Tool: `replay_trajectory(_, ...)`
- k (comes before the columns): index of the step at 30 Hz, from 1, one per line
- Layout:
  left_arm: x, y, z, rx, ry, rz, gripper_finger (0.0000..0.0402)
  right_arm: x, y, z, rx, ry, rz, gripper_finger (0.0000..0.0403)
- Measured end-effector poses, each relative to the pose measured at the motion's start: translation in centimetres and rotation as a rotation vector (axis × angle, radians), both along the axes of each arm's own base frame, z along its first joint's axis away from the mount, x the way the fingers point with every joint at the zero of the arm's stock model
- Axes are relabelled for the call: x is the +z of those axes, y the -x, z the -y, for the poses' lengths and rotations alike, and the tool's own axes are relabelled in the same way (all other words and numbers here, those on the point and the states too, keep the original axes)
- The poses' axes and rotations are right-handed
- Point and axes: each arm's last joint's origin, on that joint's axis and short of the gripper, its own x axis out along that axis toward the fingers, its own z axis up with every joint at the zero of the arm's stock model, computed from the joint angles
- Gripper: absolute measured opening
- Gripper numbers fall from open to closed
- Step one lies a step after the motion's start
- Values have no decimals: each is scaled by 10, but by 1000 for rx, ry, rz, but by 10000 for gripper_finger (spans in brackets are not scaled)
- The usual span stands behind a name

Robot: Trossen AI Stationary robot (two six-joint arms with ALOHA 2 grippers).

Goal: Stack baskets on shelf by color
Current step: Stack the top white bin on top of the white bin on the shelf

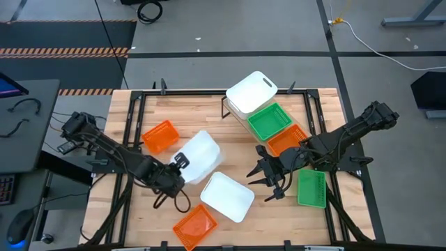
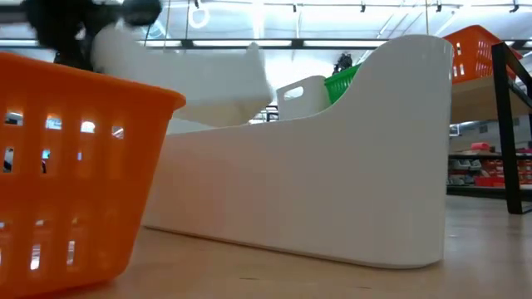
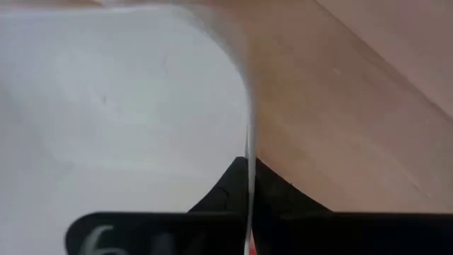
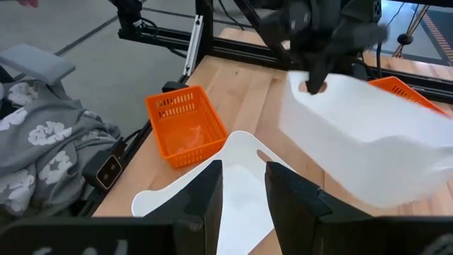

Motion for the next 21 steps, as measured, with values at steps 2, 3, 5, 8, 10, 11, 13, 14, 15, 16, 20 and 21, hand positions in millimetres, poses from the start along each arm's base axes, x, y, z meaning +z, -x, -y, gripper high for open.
replay_trajectory(2,15,-7,0,25,1,61,3,0,0,0,0,0,0,113)
replay_trajectory(3,24,-10,-2,53,6,89,3,0,0,0,0,0,0,113)
replay_trajectory(5,41,-16,-7,117,31,141,2,0,0,0,0,-1,0,113)
replay_trajectory(8,67,-25,-18,155,48,193,2,0,0,0,-6,-12,-3,113)
replay_trajectory(10,84,-29,-25,144,41,222,2,0,0,0,-12,-26,-8,113)
replay_trajectory(11,92,-31,-29,134,35,239,2,0,0,0,-14,-31,-10,113)
replay_trajectory(13,105,-35,-39,115,13,262,1,0,0,0,-20,-40,-16,113)
replay_trajectory(14,112,-37,-45,108,0,271,1,-1,0,0,-22,-43,-20,113)
replay_trajectory(15,117,-39,-52,103,-15,275,1,-1,0,0,-23,-42,-23,113)
replay_trajectory(16,122,-41,-60,104,-29,281,1,-1,1,0,-23,-41,-25,113)
replay_trajectory(20,140,-49,-94,114,-93,315,1,-1,0,0,-23,-42,-25,113)
replay_trajectory(21,143,-52,-103,127,-111,325,1,-1,0,0,-23,-41,-24,113)
